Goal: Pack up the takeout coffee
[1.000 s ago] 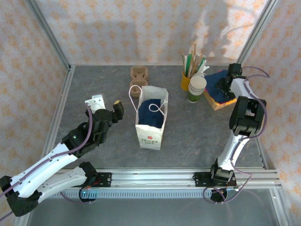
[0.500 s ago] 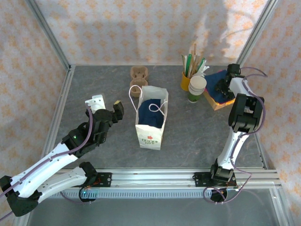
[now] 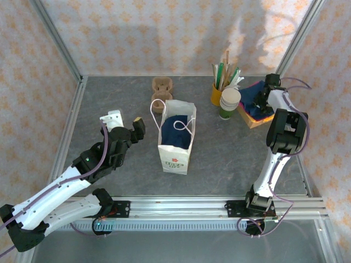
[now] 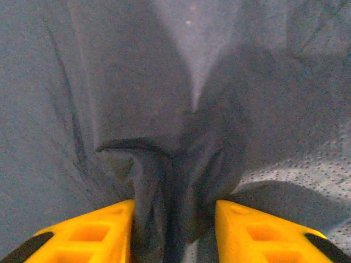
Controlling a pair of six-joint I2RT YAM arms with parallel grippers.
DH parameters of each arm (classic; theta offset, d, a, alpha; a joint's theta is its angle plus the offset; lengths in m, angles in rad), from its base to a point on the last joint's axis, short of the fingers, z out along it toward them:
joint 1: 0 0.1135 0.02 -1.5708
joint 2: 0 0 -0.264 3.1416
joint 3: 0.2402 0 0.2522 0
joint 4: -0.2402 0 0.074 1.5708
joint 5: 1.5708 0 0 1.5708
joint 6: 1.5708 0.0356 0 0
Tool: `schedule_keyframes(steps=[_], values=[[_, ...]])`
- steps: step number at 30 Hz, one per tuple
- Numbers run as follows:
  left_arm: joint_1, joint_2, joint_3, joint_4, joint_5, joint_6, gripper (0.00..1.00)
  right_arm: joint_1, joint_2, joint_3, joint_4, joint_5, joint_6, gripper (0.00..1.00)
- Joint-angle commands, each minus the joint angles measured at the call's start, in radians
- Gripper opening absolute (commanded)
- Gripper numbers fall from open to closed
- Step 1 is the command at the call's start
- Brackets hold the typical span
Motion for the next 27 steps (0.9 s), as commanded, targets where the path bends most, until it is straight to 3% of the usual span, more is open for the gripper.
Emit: schedule_keyframes(steps=[1,16,22,27], values=[[0.008,0.000,-0.015,0.023,-0.008,0.003,0.94,0.000,-0.054,0.031,-0.002,-0.007,-0.002,0.36],[0.009,-0.024,-0.008,-0.001,-0.014,-0.004,0.94,-0.001,-0.237,0.042,0.043,-0.066,0.017,0.06],[0.009,-0.038,-0.006,0.004,-0.004,-0.009,0.94,-0.001,-0.395,0.044,0.027,-0.079,0.031,0.02],[0.009,-0.045,0.005,0.001,0.001,-0.005,0.94,0.000,-0.541,0.047,-0.008,-0.193,0.085,0.00]])
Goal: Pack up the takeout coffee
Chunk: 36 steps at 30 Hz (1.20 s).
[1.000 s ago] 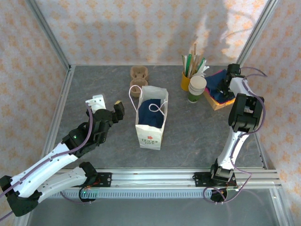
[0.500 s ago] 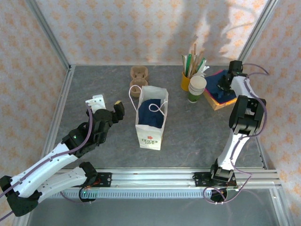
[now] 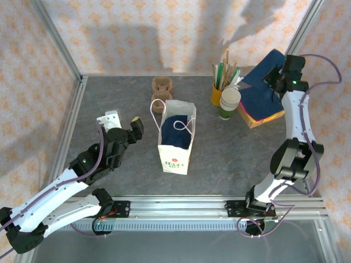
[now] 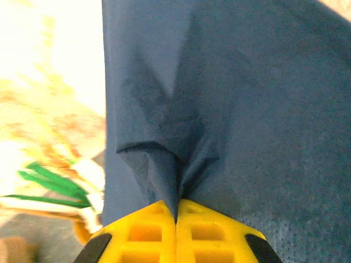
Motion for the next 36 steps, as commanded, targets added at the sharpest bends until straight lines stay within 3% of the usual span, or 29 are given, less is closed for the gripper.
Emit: schedule_keyframes(steps=[1,7,9,11,18,25,30,36], values=[[0.010,-0.013,0.008,0.000,0.000,-0.004,0.94,-0.001,-0.110,0.041,-0.038,-0.121,0.061,0.00],[0.009,-0.024,0.005,0.006,0.012,-0.006,0.94,0.005,-0.275,-0.014,-0.031,-0.464,0.279,0.00],[0.010,-0.024,0.007,0.010,0.017,-0.007,0.94,0.035,-0.325,-0.064,0.008,-0.574,0.370,0.00],[0.009,-0.024,0.007,0.018,0.029,-0.012,0.94,0.103,-0.365,-0.088,0.017,-0.605,0.427,0.00],[0.009,-0.021,0.003,0.049,0.064,-0.022,0.94,0.345,-0.511,-0.203,0.066,-0.529,0.578,0.00],[0.009,-0.015,0.013,0.050,0.078,-0.029,0.94,0.457,-0.604,-0.333,0.095,-0.494,0.670,0.00],[0.010,-0.012,0.022,0.043,0.086,-0.032,0.94,0.573,-0.603,-0.351,0.096,-0.437,0.693,0.00],[0.009,-0.019,0.021,0.032,0.087,-0.047,0.94,0.787,-0.531,-0.320,0.101,-0.282,0.699,0.00]])
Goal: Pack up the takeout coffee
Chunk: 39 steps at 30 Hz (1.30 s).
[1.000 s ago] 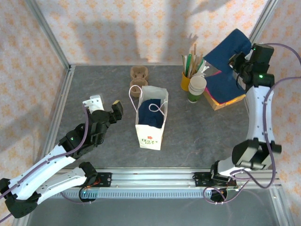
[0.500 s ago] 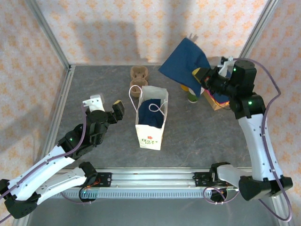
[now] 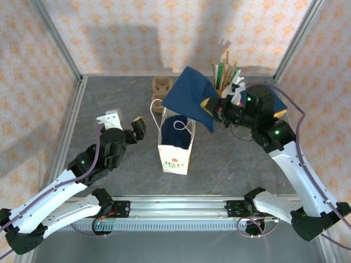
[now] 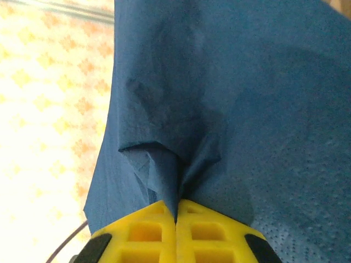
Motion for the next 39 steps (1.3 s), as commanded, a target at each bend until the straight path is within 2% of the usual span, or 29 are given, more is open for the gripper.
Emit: schedule_keyframes(steps=[1,8,15,25,33,39], values=[[0.009,-0.007,0.019,0.000,0.005,-0.022,0.94,0.102,0.048,0.032,0.028,0.129,0.010,0.00],[0.009,-0.027,-0.002,0.014,0.016,-0.047,0.93,0.274,0.145,0.033,-0.012,0.340,0.023,0.00],[0.009,-0.034,-0.006,0.009,0.002,-0.041,0.93,0.351,0.294,0.171,-0.268,0.524,-0.056,0.00],[0.009,-0.049,-0.024,0.010,0.003,-0.049,0.93,0.360,0.414,0.216,-0.443,0.586,-0.084,0.00],[0.009,-0.070,-0.046,0.012,-0.004,-0.051,0.93,0.413,0.582,0.372,-0.609,0.637,-0.129,0.00],[0.009,-0.076,-0.057,0.014,-0.007,-0.052,0.93,0.423,0.649,0.428,-0.710,0.664,-0.150,0.00]])
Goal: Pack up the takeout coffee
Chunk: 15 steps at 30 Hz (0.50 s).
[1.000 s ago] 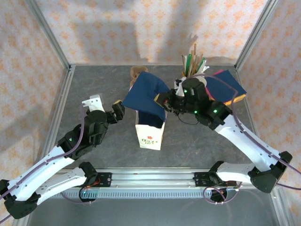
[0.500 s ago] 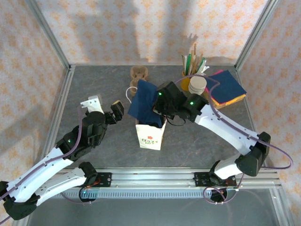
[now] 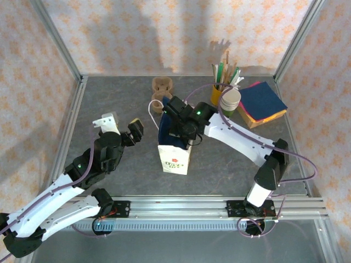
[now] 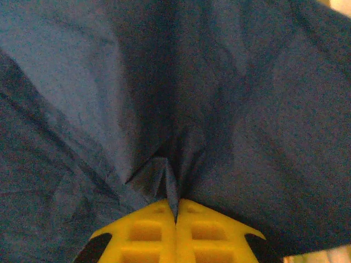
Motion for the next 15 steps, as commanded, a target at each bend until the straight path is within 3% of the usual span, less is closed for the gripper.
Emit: schedule_keyframes(steps=[1,4,10,15], values=[[0.009,-0.014,-0.014,0.008,-0.012,-0.018,0.93,0.006,0.022,0.044,-0.124,0.062,-0.024,0.00],[0.009,-0.014,-0.017,0.014,-0.012,-0.016,0.93,0.008,0.022,0.071,-0.123,0.054,-0.032,0.05],[0.010,-0.010,-0.019,0.020,-0.007,-0.017,0.93,0.007,0.023,0.153,-0.107,0.027,-0.059,0.24],[0.009,-0.011,-0.024,0.015,-0.012,-0.017,0.93,0.008,0.028,0.241,-0.118,0.082,-0.064,0.29]])
